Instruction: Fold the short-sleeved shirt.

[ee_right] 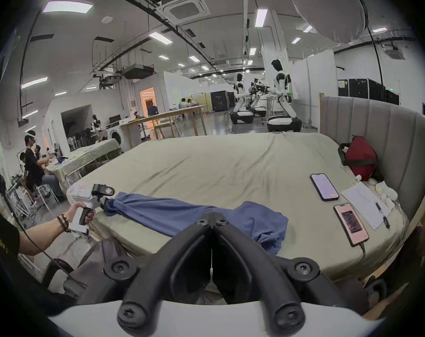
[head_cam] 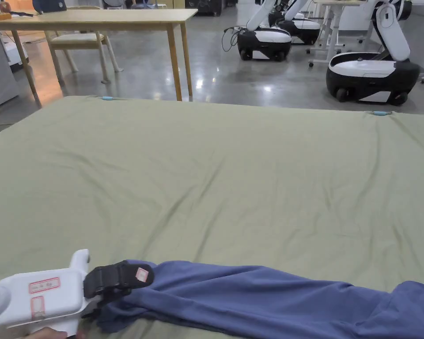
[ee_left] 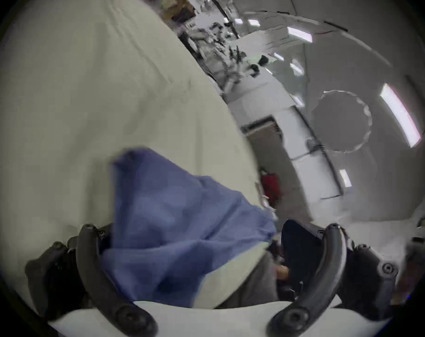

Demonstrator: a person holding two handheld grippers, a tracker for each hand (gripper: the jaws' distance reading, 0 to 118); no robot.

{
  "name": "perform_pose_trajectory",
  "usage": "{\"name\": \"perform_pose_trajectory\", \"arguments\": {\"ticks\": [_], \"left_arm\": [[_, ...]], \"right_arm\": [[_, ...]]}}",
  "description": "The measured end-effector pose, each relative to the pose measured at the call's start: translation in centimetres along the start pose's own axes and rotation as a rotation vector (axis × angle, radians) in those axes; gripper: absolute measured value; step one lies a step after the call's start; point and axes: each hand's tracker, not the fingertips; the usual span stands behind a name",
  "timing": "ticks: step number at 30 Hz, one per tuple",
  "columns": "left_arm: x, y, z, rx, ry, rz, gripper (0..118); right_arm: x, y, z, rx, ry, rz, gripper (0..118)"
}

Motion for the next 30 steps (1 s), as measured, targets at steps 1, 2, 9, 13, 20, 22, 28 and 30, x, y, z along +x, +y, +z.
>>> {"name": "perform_pose_trajectory", "arguments": {"ticks": [1, 2, 9, 13, 20, 22, 28, 30], "left_arm": [[0.2, -0.2, -0.9, -0.019, 0.011, -0.019, 115], [1.1, -0.6, -1.2, -0.011, 0.051, -0.065, 115], [4.1, -0.9, -3.4, -0.03, 0.398, -0.283, 17], [5.6, -1.2, -3.7, 0.015, 0.388, -0.292, 17], [4.6, -0.4, 2.5, 0.116, 0.483, -0.28, 17], [4.4, -0.5, 5.2, 0.195, 0.544, -0.234, 17], [4.9, -0.1, 8.2, 0.234, 0.565, -0.238, 17], [8.8, -0.3, 7.2, 0.198, 0.57, -0.345, 17]], "right_arm": [[-0.1, -0.1, -0.1, -0.003, 0.005, -0.002, 1], [-0.1, -0.2, -0.1, -0.005, 0.006, -0.002, 1], [0.3, -0.4, -0.3, -0.019, -0.003, 0.004, 1], [0.6, -0.5, -0.4, -0.024, -0.016, -0.011, 1], [0.9, -0.6, -0.4, -0.039, -0.03, -0.011, 1], [1.1, -0.7, -0.4, -0.038, -0.018, -0.022, 1], [1.1, -0.7, -1.1, -0.053, -0.005, -0.026, 1], [1.0, -0.8, -1.2, -0.054, -0.005, -0.024, 1]]}}
